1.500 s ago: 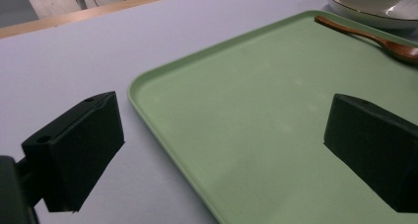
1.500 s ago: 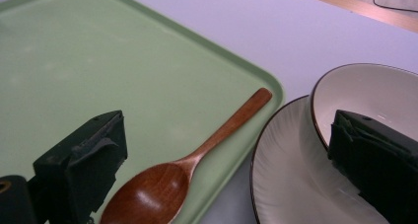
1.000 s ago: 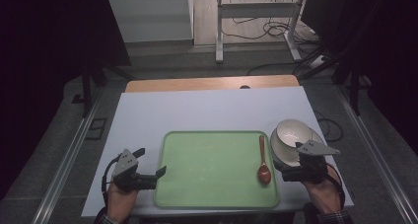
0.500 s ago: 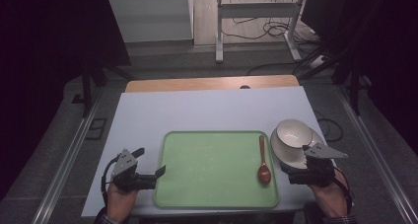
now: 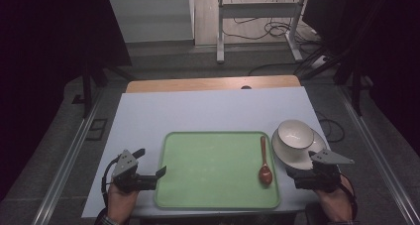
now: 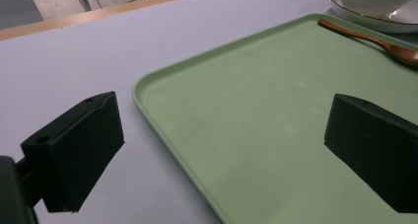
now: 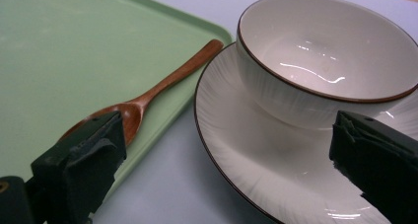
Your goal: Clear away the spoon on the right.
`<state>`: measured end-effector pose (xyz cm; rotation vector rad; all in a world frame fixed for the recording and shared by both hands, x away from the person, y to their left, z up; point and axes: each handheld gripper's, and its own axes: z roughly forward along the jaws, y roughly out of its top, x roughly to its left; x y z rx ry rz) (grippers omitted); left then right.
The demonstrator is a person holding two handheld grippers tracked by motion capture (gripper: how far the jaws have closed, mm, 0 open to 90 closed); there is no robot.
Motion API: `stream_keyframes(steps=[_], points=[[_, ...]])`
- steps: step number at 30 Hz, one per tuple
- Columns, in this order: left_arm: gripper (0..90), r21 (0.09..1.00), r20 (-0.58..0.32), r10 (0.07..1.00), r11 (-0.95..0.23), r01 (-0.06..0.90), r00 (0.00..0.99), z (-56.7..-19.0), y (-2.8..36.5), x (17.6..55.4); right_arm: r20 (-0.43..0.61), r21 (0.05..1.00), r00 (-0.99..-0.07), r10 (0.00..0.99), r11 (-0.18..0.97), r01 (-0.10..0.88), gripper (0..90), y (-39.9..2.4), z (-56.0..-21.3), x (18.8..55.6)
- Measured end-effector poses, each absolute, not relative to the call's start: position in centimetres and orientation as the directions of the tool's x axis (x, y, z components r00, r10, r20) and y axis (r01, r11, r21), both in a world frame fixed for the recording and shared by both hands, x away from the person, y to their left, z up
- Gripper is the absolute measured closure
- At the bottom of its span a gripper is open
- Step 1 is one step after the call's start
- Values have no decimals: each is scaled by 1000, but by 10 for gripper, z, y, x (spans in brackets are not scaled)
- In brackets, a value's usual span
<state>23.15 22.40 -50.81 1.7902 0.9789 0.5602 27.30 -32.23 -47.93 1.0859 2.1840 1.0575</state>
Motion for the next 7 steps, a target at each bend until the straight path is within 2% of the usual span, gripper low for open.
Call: stream_keyframes(steps=[7], points=[[11,910,-55,822,-192,368,566,-508,224,232,-71,804,-574,816,387,452,7,-322,-481,275]])
